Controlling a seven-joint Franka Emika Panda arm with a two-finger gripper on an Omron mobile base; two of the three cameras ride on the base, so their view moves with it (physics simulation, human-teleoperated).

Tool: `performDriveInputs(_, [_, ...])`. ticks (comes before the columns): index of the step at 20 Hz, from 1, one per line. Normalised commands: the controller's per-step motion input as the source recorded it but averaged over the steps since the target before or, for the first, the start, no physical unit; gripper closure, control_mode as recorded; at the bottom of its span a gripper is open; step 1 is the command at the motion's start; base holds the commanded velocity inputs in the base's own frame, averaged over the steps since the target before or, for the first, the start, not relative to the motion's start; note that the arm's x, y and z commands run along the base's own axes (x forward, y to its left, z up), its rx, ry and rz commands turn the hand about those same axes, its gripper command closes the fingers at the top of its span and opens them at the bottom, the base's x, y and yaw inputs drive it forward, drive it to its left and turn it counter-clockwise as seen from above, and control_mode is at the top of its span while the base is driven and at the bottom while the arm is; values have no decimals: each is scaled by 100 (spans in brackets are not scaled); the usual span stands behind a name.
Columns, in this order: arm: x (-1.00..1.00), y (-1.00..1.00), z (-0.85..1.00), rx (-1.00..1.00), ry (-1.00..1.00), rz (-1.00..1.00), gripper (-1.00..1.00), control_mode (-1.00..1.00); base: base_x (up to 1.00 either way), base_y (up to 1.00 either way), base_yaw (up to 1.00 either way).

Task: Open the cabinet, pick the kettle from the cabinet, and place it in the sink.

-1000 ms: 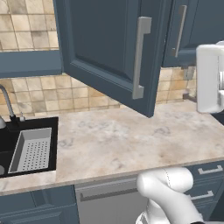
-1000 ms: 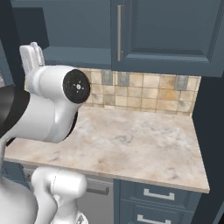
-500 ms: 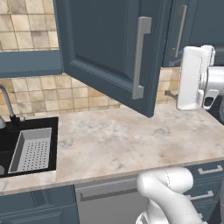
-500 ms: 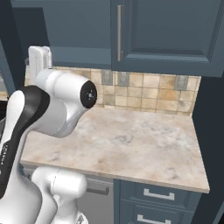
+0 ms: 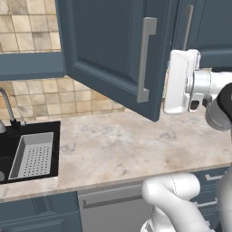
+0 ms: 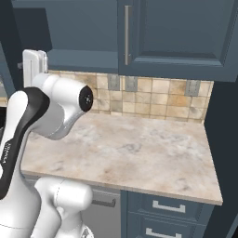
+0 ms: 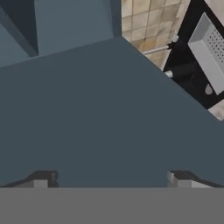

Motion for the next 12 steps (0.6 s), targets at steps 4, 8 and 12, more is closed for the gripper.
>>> performDriveInputs(4, [0, 40, -1, 2, 0, 18, -100, -100, 0, 0, 0])
performDriveInputs(8, [-13, 43, -2, 4, 0, 21, -100, -100, 0, 0, 0])
performDriveInputs(12, [-21, 50, -5, 1, -4, 19, -100, -100, 0, 0, 0])
